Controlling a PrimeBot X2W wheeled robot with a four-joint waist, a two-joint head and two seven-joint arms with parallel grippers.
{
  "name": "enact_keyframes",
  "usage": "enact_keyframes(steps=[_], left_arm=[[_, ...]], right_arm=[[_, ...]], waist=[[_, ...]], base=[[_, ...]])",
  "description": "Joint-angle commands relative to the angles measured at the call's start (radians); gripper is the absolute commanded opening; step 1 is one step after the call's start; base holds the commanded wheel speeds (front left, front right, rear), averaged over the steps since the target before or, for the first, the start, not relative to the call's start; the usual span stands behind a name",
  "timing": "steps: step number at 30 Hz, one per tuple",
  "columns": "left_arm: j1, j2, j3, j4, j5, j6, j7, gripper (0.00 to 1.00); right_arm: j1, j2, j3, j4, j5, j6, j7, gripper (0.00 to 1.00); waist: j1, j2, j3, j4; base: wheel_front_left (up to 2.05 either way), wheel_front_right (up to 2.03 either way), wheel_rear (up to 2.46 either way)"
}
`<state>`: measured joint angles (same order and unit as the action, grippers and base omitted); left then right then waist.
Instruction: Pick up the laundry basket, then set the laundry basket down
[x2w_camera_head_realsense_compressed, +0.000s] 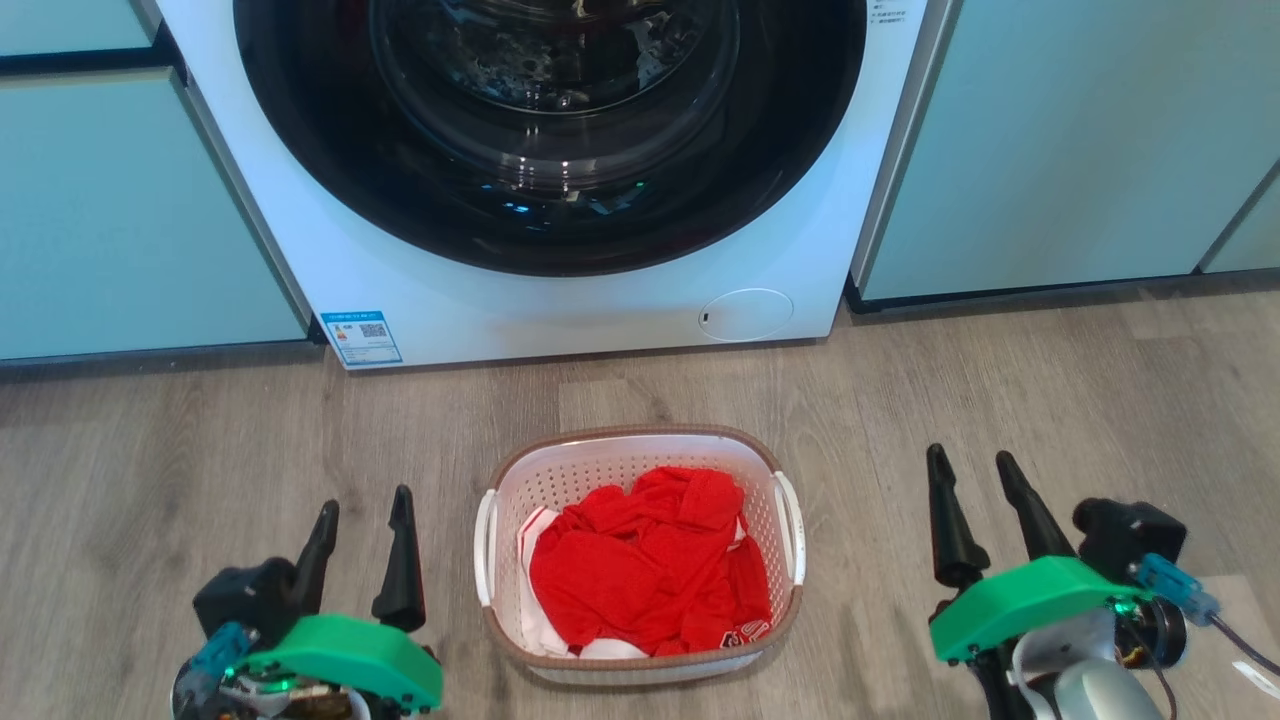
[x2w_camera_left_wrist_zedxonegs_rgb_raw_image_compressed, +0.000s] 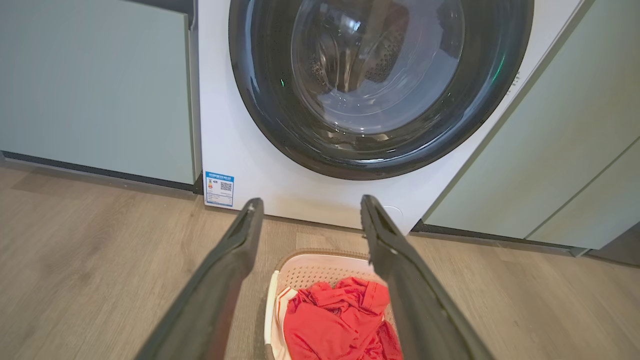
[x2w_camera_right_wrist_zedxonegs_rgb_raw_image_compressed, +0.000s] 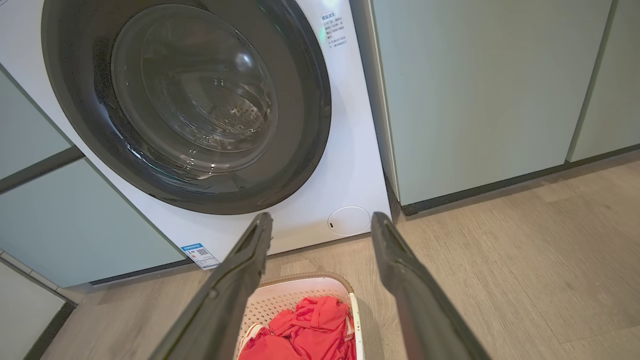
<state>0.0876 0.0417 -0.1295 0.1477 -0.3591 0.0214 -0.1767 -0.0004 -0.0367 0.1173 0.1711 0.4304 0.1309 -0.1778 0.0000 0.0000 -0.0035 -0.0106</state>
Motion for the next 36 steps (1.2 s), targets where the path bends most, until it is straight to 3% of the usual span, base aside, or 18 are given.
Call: enact_keyframes(steps=[1,25,36], left_arm=[[-0.025,0.01,0.017,-0.042,0.037,0.012,-0.018,1.0],[0.006,0.009,0.001,-0.075,0.279,0.033,-0.085,1.0],[0.004,0.009,0.003,-0.068,0.252,0.036,-0.085,1.0]], right_arm=[[-0.038,-0.011,0.026,-0.043,-0.038,0.0,-0.017,1.0],[-0.041,-0.013,0.08,-0.071,-0.301,0.0,-0.084,1.0],[-0.042,-0.013,0.079,-0.062,-0.294,0.0,-0.084,1.0]], waist=[[0.0,0.0,0.0,0.0],[0.0,0.0,0.003,-0.005],[0.0,0.0,0.001,-0.004]], base=[[0.0,0.0,0.0],[0.0,0.0,0.0],[0.0,0.0,0.0]])
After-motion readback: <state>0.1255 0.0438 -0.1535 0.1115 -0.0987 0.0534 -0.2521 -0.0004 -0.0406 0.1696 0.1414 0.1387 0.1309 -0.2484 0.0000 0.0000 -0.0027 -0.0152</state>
